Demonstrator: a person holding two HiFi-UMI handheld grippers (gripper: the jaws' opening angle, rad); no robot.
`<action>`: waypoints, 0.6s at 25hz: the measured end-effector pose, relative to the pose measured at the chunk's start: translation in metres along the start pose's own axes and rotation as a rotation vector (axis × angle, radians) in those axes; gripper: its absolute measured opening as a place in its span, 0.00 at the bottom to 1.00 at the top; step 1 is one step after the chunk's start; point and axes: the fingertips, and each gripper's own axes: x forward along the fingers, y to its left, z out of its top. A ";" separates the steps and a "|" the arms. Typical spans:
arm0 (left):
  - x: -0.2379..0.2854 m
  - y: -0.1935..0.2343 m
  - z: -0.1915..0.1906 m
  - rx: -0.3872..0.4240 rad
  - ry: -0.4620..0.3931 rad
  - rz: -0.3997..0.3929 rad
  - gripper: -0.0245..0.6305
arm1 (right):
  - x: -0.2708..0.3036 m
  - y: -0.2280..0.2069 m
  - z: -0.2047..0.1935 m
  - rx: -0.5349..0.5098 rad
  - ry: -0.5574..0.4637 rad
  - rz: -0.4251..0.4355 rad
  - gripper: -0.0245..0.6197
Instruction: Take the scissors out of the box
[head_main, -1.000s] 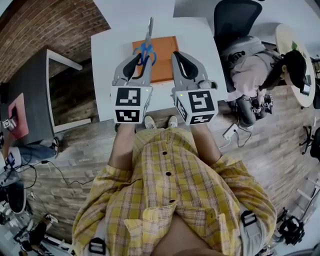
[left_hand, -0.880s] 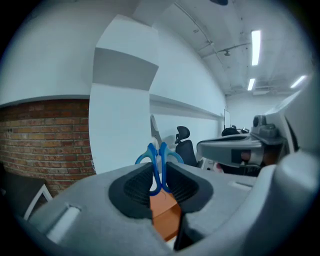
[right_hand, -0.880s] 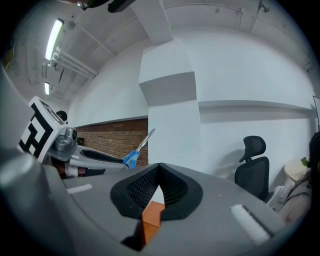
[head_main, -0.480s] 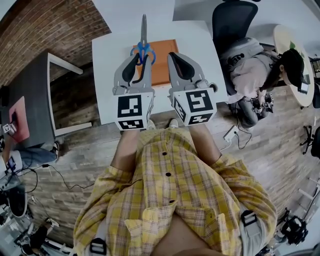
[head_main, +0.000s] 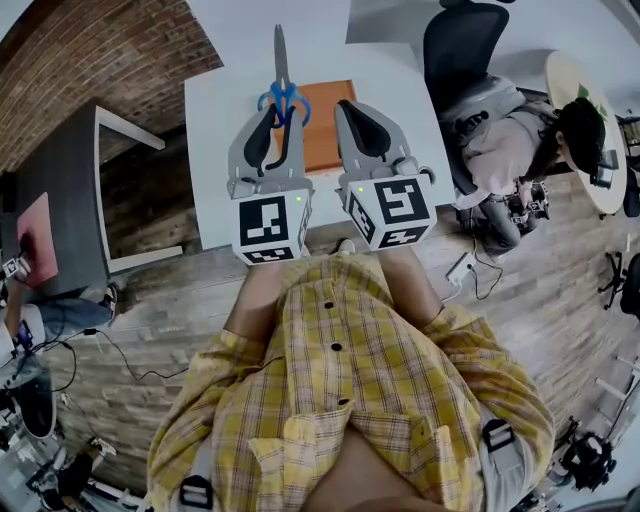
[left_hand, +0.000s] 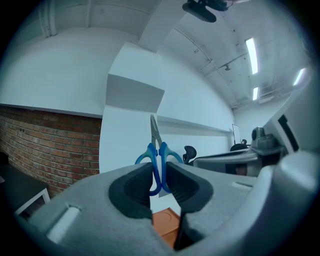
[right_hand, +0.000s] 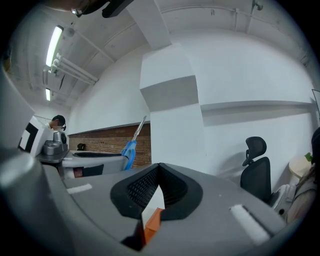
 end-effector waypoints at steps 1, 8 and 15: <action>0.000 0.000 -0.001 0.000 -0.001 0.002 0.17 | 0.000 0.001 0.000 -0.002 -0.001 0.001 0.03; -0.005 -0.001 -0.003 0.008 -0.019 0.014 0.17 | 0.000 0.005 0.000 -0.014 -0.008 0.013 0.03; -0.004 -0.002 -0.002 0.020 -0.028 0.020 0.17 | -0.001 0.004 0.000 -0.014 -0.014 0.009 0.03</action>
